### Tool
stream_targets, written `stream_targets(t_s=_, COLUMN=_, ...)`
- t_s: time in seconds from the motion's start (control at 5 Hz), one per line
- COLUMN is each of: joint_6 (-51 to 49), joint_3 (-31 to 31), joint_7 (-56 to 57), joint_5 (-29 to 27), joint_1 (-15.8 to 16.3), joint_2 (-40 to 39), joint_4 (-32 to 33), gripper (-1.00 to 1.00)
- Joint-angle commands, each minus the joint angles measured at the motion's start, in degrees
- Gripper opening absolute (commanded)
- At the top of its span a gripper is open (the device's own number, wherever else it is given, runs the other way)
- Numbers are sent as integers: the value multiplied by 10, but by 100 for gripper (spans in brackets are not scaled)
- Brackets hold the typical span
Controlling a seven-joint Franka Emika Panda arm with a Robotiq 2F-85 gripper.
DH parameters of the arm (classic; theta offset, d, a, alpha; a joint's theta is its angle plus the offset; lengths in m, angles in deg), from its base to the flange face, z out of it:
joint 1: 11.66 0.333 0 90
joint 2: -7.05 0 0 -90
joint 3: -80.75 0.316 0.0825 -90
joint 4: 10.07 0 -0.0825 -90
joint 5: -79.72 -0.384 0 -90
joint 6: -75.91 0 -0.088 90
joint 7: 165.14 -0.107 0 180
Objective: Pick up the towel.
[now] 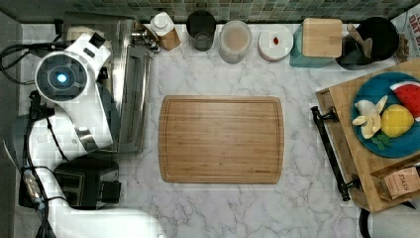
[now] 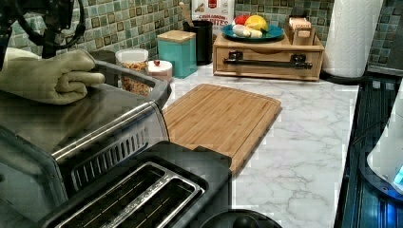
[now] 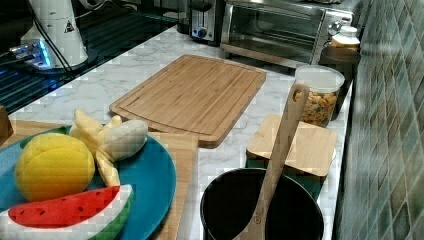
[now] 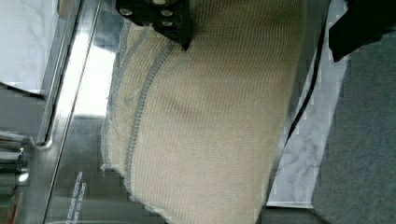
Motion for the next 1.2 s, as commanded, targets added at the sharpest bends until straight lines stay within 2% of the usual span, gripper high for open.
stream_targets(t_s=0.2, joint_6=-75, joint_3=-45, joint_7=-90, joint_5=116, joint_1=26, joint_2=-53, joint_4=-153, gripper=100)
stream_targets(t_s=0.4, joint_6=-109, joint_3=-48, joint_7=-111, joint_5=126, joint_1=19, joint_2=-66, joint_4=-168, gripper=-100)
stream_targets(t_s=1.0, joint_6=-113, joint_3=-35, joint_7=-77, joint_5=52, joint_1=-30, joint_2=-24, joint_4=-119, gripper=-100)
stream_targets(t_s=1.2, joint_6=-81, joint_3=-35, joint_7=-52, joint_5=13, joint_1=-58, joint_2=37, joint_4=-48, gripper=-100)
